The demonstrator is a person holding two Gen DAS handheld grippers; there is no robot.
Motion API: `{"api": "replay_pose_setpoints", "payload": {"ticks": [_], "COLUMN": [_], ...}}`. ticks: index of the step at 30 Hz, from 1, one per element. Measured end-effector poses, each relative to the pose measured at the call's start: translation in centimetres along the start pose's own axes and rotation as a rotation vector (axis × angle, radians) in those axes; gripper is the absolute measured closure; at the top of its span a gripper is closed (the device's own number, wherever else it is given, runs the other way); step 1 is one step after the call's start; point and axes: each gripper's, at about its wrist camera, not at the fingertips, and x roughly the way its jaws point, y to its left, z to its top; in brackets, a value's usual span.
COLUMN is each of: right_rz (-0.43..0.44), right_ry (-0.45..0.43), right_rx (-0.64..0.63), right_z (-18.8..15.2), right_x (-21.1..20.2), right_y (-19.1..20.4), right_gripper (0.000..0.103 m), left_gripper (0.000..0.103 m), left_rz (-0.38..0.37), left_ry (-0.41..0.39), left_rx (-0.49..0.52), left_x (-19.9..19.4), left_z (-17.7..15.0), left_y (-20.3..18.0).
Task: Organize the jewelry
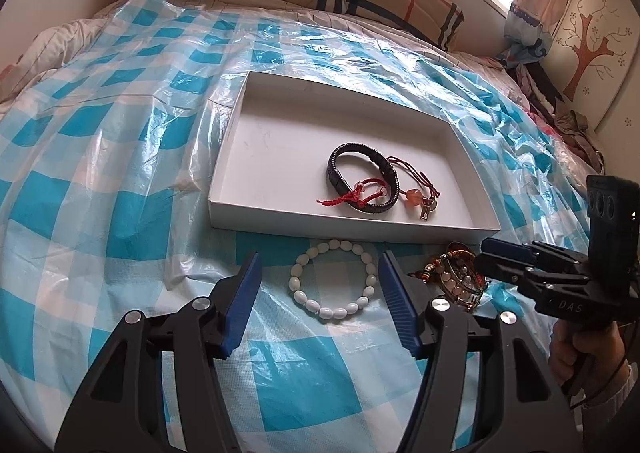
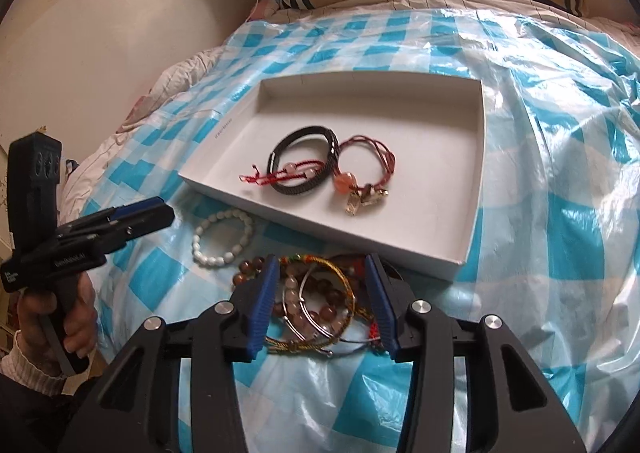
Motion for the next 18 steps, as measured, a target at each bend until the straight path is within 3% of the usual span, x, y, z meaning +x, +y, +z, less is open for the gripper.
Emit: {"api": "replay_pose_setpoints", "payload": {"ticks": [2, 3, 4, 8, 18], "right_rz": [-0.011, -0.017, -0.012, 0.014, 0.079], "right_ry": [0.024, 0.026, 0.025, -0.055, -0.225], "right_rx": [0.001, 0.002, 0.007, 0.01, 0.006], "right_z": [-0.5, -0.6, -0.7, 0.0, 5.8], "right_x": [1.0, 1.3, 1.4, -0.6, -3.0], "right_y": [-0.2, -0.3, -0.4, 0.1, 2.0], "right_gripper": [0.069, 0.08, 0.097, 0.098, 0.099], "left_gripper": [0.046, 0.046, 0.046, 0.045, 0.039], "left_rz": [-0.003, -0.004, -0.005, -0.004, -0.017], "left_ry": [0.001, 0.0, -0.002, -0.007, 0.0], "left_rx": [0.0, 0.0, 0.001, -0.002, -0.006], "left_x": [0.0, -0.1, -0.2, -0.3, -0.1], "left_z": [-0.1, -0.2, -0.2, -0.4, -1.0], "left_y": [-0.2, -0.3, -0.4, -0.7, -1.4]}}
